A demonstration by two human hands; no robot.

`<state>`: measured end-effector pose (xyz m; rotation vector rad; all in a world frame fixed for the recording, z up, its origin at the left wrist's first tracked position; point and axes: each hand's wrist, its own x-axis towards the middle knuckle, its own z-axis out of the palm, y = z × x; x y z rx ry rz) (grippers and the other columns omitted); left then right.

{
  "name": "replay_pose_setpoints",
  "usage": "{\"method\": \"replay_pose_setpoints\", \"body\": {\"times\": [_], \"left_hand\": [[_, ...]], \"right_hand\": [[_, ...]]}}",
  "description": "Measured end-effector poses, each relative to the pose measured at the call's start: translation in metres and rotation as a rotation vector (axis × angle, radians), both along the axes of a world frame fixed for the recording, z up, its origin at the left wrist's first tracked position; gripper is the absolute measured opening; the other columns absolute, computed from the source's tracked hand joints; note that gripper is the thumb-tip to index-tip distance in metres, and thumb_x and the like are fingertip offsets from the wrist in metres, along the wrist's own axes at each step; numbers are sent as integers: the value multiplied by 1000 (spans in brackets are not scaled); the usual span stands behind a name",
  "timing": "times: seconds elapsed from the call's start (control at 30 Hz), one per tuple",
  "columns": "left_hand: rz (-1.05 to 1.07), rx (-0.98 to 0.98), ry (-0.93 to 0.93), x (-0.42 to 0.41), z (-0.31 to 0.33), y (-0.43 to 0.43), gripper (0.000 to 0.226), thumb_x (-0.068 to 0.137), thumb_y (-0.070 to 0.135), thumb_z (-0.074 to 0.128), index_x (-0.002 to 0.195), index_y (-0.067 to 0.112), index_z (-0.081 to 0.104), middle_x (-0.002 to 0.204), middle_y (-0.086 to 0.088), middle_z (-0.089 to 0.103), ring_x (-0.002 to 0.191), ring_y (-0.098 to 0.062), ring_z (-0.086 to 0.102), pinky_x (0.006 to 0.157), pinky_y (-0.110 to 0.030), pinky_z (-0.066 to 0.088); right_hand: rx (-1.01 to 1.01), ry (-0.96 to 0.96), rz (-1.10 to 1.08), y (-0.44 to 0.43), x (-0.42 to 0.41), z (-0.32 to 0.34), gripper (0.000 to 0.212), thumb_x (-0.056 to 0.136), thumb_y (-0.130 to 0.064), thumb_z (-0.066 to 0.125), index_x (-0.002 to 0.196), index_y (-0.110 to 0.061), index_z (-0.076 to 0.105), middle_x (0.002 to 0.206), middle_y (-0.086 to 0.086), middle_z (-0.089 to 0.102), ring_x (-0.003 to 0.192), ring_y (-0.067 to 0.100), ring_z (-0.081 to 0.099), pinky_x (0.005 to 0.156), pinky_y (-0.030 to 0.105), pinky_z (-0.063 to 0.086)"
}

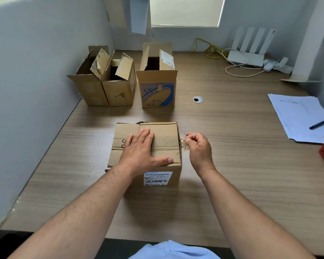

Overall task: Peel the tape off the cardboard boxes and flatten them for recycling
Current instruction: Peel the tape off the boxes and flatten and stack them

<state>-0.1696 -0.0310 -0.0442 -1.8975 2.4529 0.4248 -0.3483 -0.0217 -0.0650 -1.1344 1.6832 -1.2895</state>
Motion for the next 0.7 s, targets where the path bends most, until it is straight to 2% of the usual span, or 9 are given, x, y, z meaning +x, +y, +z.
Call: {"method": "replay_pose_setpoints", "body": {"times": [0.07,0.13,0.23,0.27,0.33,0.37,0.4,0.53,0.7], "left_hand": [[-1,1,-1,0,1,0,120,62,89,31,155,18,5,163,3,-4,148,-11,-10,118,-36,-12],[-2,2,2,0,1,1,123,59,90,27,155,17,5,163,3,-4,148,-11,-10,119,-36,-11],[-1,4,5,-1,1,1,125,56,90,25,155,17,5,163,3,-4,148,-11,-10,119,-36,-11],[-2,2,4,-1,1,1,124,57,90,25,155,17,5,163,2,-4,148,-11,-10,119,-36,-11],[-3,-2,6,0,1,1,124,58,90,26,155,17,5,163,2,-4,148,-11,-10,119,-36,-11],[-3,-1,7,0,1,1,124,58,90,26,155,17,5,163,2,-4,148,-11,-10,119,-36,-11],[-2,1,8,0,1,1,123,58,90,26,155,17,4,163,2,-4,148,-11,-10,119,-36,-11],[0,-7,14,1,1,5,123,58,90,25,155,17,3,163,1,-6,148,-12,-11,120,-38,-10],[14,-16,69,9,3,11,123,58,89,24,155,17,3,163,1,-6,148,-11,-11,120,-37,-10]], "right_hand": [[22,-73,-5,2,0,-3,22,91,-11,53,71,-18,60,94,6,65,89,19,57,80,29,44],[45,-66,33,6,1,-5,25,93,-26,50,71,-20,61,84,2,68,86,24,61,80,39,48],[71,-22,62,9,1,3,43,91,-53,47,72,-17,60,80,1,66,83,22,61,74,37,49],[81,70,75,7,0,6,43,90,-54,51,70,-16,58,79,1,63,79,20,58,70,35,47],[130,265,78,3,0,9,33,91,-43,57,70,-17,52,79,0,58,75,17,51,65,31,38],[158,265,63,1,1,9,27,92,-35,56,72,-17,52,79,0,58,75,17,51,65,30,38],[190,197,44,-1,1,8,24,92,-30,55,73,-16,53,78,0,58,76,18,51,67,32,41],[258,-303,-25,0,5,10,21,93,-12,52,72,-10,50,74,9,56,70,21,54,70,41,54],[200,-479,-58,4,6,17,23,92,-3,52,70,-7,52,75,16,56,68,22,56,61,31,56]]}}
